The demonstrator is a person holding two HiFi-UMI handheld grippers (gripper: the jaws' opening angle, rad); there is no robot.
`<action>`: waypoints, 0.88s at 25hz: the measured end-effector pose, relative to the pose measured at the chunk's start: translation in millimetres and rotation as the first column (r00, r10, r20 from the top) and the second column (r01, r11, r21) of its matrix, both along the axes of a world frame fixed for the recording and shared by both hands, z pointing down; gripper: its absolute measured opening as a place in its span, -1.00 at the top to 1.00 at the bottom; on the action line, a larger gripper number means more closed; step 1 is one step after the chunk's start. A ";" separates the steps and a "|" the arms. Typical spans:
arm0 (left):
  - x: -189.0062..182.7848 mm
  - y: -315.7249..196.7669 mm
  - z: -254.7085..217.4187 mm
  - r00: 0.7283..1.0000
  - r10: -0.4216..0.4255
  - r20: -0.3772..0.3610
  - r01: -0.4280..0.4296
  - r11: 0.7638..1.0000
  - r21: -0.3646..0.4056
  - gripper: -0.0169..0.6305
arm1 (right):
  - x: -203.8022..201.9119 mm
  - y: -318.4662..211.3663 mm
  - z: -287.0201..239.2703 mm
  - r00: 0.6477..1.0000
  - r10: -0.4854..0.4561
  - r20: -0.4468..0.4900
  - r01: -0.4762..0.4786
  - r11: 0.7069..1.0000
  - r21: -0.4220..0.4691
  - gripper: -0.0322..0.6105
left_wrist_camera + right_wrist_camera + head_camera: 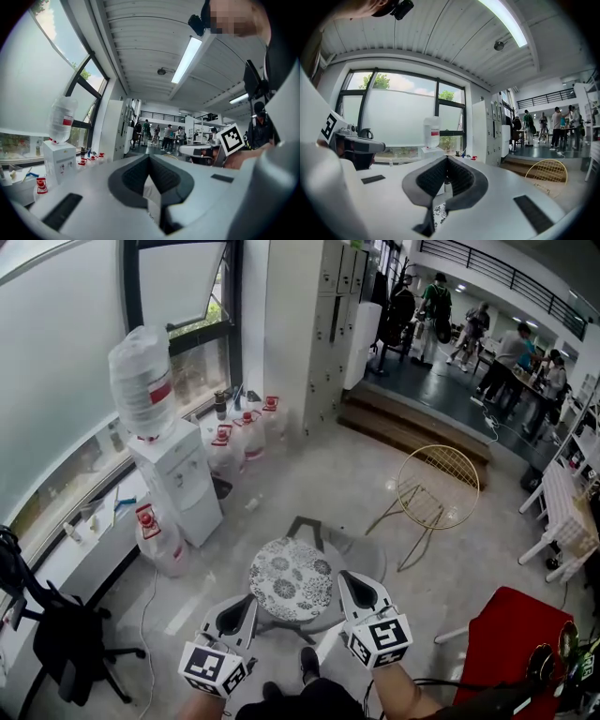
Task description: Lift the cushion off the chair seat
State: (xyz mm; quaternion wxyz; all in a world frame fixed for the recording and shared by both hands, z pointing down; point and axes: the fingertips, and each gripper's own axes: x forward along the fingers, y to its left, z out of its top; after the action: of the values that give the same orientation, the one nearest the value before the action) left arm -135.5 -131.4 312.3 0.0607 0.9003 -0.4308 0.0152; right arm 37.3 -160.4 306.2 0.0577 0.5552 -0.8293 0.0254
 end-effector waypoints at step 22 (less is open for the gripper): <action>96.9 -162.3 72.5 0.991 -0.053 0.123 0.068 0.991 -0.116 0.92 | 82.5 -170.6 96.3 0.995 -0.098 0.036 0.103 0.981 -0.163 0.53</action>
State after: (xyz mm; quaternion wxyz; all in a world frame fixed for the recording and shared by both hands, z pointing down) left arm -38.6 -293.7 384.8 0.0890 0.8790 -0.4591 0.0933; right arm 119.9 -331.1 402.5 0.0931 0.5056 -0.8520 0.0987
